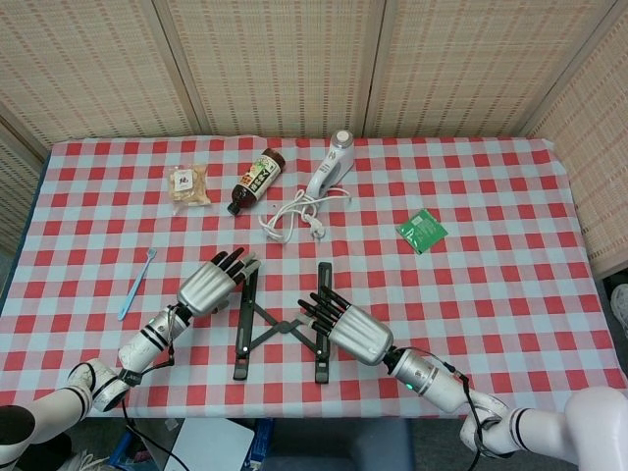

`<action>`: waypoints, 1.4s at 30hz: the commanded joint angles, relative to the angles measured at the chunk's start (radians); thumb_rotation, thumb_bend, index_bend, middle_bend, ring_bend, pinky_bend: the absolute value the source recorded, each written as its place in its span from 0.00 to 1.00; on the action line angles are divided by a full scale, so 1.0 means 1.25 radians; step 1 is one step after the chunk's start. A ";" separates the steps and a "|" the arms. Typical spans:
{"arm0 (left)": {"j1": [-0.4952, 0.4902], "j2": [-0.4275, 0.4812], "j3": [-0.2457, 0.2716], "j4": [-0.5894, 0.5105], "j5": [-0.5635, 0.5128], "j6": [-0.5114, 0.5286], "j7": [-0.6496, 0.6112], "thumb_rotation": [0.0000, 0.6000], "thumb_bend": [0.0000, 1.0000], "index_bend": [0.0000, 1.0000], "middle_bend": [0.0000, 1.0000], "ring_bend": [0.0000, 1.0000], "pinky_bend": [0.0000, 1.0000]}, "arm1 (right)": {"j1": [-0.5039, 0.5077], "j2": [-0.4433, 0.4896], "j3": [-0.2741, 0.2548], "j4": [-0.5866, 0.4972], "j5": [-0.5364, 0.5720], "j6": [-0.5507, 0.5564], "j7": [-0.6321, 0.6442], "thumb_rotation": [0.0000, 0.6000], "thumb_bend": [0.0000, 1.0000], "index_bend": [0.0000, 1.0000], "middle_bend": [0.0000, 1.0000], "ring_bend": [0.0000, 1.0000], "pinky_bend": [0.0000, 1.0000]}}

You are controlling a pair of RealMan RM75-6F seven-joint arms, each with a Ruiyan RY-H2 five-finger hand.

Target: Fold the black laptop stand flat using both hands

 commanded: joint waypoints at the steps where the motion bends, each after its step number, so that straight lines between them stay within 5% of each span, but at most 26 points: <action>1: -0.001 -0.002 0.001 0.002 -0.003 0.001 0.001 1.00 0.22 0.00 0.00 0.00 0.20 | 0.004 -0.021 0.000 0.031 -0.005 0.001 0.005 1.00 0.00 0.00 0.00 0.00 0.00; 42: -0.002 -0.023 0.013 -0.013 -0.043 0.003 -0.075 1.00 0.22 0.00 0.00 0.00 0.20 | 0.038 -0.170 0.008 0.216 -0.007 0.025 0.029 1.00 0.00 0.00 0.00 0.00 0.00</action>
